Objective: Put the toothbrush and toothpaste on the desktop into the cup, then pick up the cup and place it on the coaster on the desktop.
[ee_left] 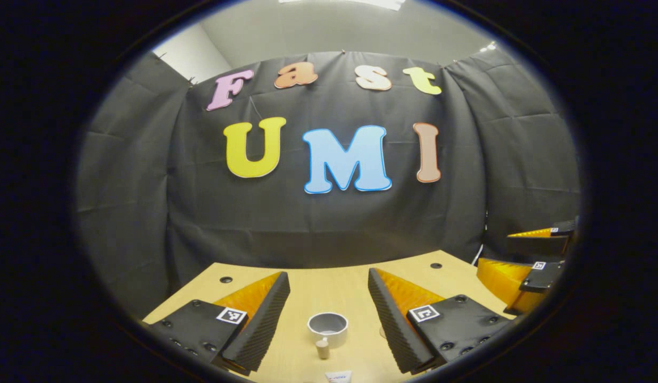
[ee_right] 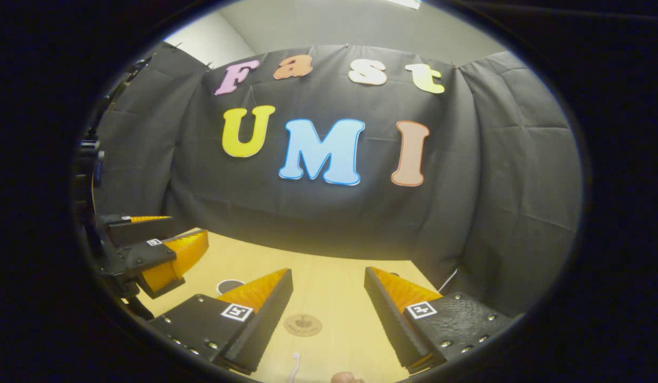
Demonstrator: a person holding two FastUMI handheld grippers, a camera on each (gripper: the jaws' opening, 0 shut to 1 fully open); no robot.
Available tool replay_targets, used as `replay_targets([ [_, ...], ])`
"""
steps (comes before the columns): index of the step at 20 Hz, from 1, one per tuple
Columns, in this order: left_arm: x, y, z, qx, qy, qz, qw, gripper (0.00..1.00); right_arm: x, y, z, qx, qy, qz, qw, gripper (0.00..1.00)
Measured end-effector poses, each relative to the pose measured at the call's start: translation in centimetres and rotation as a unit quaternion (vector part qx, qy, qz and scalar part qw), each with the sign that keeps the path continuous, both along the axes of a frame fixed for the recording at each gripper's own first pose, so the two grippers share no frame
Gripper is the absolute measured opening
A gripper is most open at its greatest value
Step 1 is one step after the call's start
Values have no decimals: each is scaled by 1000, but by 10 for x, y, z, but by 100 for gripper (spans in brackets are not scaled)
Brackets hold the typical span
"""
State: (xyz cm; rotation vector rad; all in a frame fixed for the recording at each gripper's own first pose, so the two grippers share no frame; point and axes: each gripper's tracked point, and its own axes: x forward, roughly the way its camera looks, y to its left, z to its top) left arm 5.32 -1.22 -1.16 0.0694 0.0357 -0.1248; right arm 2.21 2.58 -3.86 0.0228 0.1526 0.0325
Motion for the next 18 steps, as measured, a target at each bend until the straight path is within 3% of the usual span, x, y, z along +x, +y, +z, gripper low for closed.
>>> replay_targets([
  [4, 3, -5, -11, -6, 18, -15, 1000, 94, -1, 10, -14, 5, 28, 18, 999, 89],
  [9, 4, -6, -67, -7, 106, -28, 994, 96, -5, 21, -51, 5, 101, 31, 994, 89],
  [18, -5, -4, -140, -24, 251, -29, 967, 94, -15, 42, -112, 13, 236, 62, 970, 90],
])
